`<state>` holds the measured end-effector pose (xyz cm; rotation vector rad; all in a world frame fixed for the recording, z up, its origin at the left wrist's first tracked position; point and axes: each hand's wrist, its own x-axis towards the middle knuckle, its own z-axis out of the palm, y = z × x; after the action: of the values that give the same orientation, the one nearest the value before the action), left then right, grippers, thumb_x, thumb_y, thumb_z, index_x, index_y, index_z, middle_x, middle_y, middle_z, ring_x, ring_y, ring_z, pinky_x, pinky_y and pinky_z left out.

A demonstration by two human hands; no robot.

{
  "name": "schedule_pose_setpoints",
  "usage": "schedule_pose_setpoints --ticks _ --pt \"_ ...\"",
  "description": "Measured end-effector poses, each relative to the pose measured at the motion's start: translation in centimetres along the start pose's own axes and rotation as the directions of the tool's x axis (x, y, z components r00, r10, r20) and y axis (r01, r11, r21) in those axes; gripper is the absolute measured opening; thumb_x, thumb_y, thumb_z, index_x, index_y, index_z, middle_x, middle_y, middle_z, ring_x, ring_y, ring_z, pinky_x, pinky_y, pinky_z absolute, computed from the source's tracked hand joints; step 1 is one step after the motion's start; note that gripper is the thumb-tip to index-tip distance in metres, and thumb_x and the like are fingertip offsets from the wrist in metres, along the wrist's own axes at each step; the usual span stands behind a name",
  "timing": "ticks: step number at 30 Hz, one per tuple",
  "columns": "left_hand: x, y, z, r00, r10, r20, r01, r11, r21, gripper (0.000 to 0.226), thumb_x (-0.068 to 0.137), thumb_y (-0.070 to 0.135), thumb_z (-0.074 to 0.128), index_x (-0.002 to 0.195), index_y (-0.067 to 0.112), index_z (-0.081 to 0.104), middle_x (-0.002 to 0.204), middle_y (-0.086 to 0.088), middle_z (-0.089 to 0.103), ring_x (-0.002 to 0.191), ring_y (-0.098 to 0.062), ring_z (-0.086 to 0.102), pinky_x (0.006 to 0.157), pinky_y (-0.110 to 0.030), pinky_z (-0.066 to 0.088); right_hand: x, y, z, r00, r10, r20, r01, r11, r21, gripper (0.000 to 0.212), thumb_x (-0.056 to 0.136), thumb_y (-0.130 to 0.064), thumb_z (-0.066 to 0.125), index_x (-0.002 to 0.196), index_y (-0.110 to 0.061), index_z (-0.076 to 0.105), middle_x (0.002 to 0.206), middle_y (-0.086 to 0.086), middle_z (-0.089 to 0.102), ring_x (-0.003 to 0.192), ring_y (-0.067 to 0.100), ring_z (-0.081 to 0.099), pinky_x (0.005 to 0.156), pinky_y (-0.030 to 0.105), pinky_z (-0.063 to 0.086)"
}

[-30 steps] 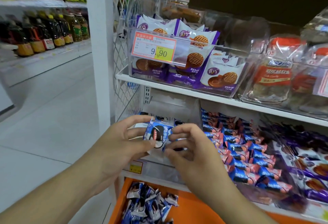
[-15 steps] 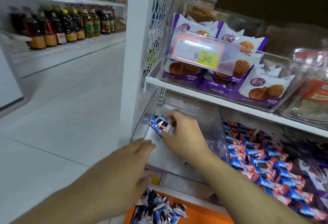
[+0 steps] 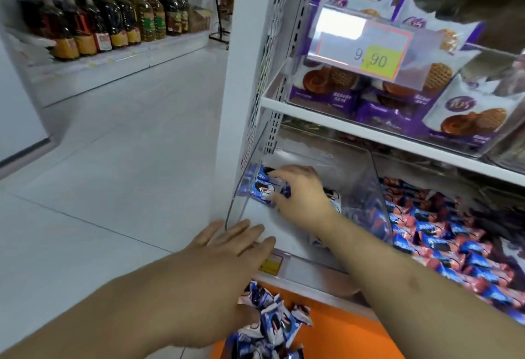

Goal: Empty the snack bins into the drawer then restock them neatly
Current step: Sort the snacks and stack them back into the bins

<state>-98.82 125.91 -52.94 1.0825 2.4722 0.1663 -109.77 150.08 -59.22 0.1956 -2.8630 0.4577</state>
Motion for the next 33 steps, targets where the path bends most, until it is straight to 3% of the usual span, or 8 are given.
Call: schedule_pose_setpoints --ticks 5,8,11,15,19,23,27,33 --pt "-2.6 2.3 -1.1 0.997 0.004 0.071 0.005 0.993 -0.119 0.087 0.098 0.066 0.05 0.156 0.057 -0.014 0.158 0.04 -0.025 0.153 0.004 -0.009 0.126 -0.028 0.009 -11.1 -3.8 -7.7 0.982 -0.105 -0.159 0.147 0.947 0.284 0.027 0.094 -0.018 0.071 0.12 -0.019 0.071 0.124 -0.006 0.065 0.117 0.011 0.06 0.101 0.017 0.042" --pt "-3.0 3.7 0.4 0.986 0.064 0.153 -0.042 0.989 -0.144 0.075 0.097 0.066 0.053 0.157 0.055 0.01 0.161 0.035 0.01 0.146 0.004 0.027 0.12 -0.031 0.033 -18.9 -4.9 -9.6 0.985 -0.163 0.053 0.125 0.893 0.432 0.022 0.095 -0.011 0.073 0.114 -0.02 0.07 0.111 -0.009 0.064 0.1 0.012 0.063 0.081 0.018 0.046" --pt "-0.8 4.9 4.6 0.972 0.091 0.217 -0.057 0.986 -0.158 0.066 0.097 0.058 0.061 0.154 0.04 0.032 0.15 0.019 0.037 0.137 -0.008 0.043 0.112 -0.037 0.043 -23.7 -2.8 -5.9 0.924 -0.124 0.361 0.004 0.949 0.316 0.022 0.095 -0.019 0.071 0.117 -0.023 0.069 0.109 -0.016 0.061 0.099 -0.001 0.056 0.08 0.012 0.038" --pt "4.4 5.3 12.3 0.962 -0.001 0.274 0.048 0.985 -0.164 0.096 0.091 0.051 0.074 0.164 0.027 0.016 0.169 0.005 0.016 0.153 -0.019 0.026 0.122 -0.039 0.034 -27.1 3.3 3.8 0.789 0.097 0.607 -0.179 0.981 0.076 0.065 0.09 -0.033 0.077 0.148 -0.019 0.051 0.145 0.006 0.053 0.133 0.023 0.052 0.103 0.029 0.045" --pt "9.7 4.9 19.9 0.923 -0.176 0.343 0.233 0.963 -0.135 0.131 0.079 0.042 0.088 0.165 0.026 -0.009 0.172 -0.001 -0.017 0.159 -0.031 -0.006 0.128 -0.042 0.02 -28.2 7.4 12.0 0.692 0.178 0.7 -0.345 0.933 0.105 0.12 0.069 -0.053 0.092 0.162 -0.047 0.017 0.17 0.007 0.022 0.156 0.03 0.025 0.121 0.043 0.037" --pt "12.6 3.2 27.0 0.86 -0.284 0.424 0.339 0.939 -0.057 0.148 0.06 0.061 0.093 0.163 0.039 -0.01 0.171 0.003 -0.024 0.157 -0.035 -0.018 0.129 -0.054 0.008 -29.2 7.5 16.6 0.62 0.145 0.771 -0.335 0.938 0.093 0.12 0.07 -0.055 0.092 0.163 -0.049 0.016 0.174 0.004 0.003 0.159 0.034 0.002 0.127 0.053 0.016" --pt "12.2 2.7 29.4 0.86 -0.285 0.423 0.349 0.934 -0.079 0.131 0.065 0.061 0.091 0.165 0.036 0.011 0.173 0.001 -0.005 0.158 -0.036 -0.005 0.128 -0.05 0.007 -30.7 7.7 19.0 0.64 0.156 0.752 -0.294 0.954 0.052 0.102 0.068 -0.062 0.088 0.152 -0.059 0.029 0.169 -0.003 0.001 0.151 0.044 0.007 0.113 0.068 0.036" --pt "11.5 2.2 30.9 0.92 -0.287 0.268 0.342 0.921 -0.187 0.067 0.073 0.025 0.091 0.132 0.036 0.063 0.156 0.009 0.031 0.141 -0.032 0.034 0.108 -0.044 0.049 -32.1 7.8 18.5 0.69 0.127 0.713 -0.24 0.969 0.059 0.082 0.081 -0.054 0.083 0.15 -0.049 0.04 0.16 -0.001 0.019 0.135 0.039 0.029 0.097 0.051 0.052"
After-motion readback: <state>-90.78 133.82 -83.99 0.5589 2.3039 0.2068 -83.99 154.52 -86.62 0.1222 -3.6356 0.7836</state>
